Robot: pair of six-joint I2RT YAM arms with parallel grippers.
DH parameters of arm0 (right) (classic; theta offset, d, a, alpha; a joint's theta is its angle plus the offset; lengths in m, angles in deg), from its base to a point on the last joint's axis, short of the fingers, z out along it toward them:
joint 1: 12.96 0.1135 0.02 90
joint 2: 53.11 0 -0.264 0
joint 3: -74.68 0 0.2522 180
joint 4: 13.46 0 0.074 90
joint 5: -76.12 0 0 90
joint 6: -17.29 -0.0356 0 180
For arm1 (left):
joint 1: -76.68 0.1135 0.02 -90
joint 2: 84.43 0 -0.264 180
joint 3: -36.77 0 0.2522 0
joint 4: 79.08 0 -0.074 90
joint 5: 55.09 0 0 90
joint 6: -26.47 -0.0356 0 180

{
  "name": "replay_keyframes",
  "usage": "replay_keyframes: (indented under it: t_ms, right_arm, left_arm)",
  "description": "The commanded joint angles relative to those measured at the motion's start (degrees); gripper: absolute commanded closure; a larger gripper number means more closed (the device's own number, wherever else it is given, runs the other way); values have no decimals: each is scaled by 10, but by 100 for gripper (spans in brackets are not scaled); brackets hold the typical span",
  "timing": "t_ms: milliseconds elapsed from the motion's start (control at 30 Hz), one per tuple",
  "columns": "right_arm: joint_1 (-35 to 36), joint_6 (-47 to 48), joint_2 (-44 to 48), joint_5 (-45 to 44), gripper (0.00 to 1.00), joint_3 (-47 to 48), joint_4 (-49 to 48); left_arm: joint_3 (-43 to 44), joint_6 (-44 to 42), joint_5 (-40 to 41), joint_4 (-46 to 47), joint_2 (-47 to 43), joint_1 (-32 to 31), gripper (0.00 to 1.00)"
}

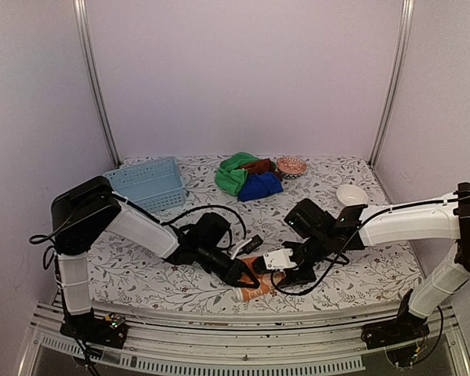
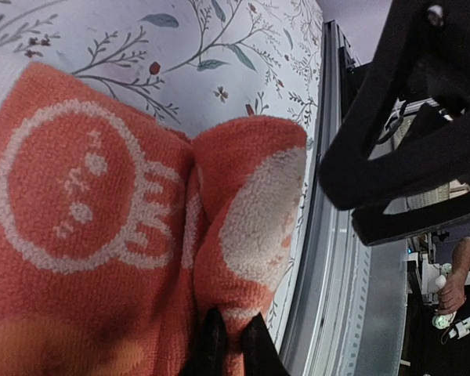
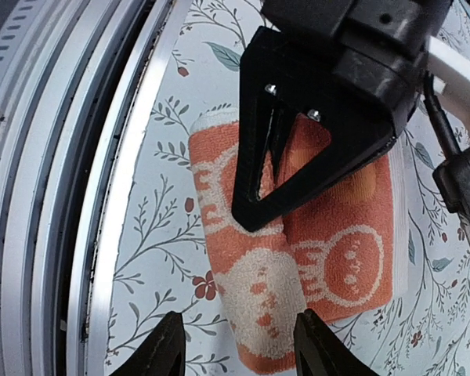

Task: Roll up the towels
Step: Roll the towel at the center of the board.

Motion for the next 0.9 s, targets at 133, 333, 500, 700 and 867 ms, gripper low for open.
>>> replay_keyframes:
  t_ms: [133, 333, 500, 700, 867]
  right_arm:
    - [23, 43, -71, -68, 53, -25, -92]
    - [25, 56, -105, -52, 71, -20, -80]
    - [25, 52, -124, -11, 88, 7, 2]
    - [24, -17, -156, 61, 91, 89, 153]
    - [4, -41, -226, 136, 92, 176, 270]
  left_arm:
    - [2, -7, -2, -37, 37, 20, 100]
    - [14, -29, 8, -69, 34, 28, 90]
    - [12, -93, 95, -162, -46, 29, 65]
    - [-76, -108, 256, -178, -231, 21, 53]
    - [-166, -153, 411, -133, -370, -83, 50]
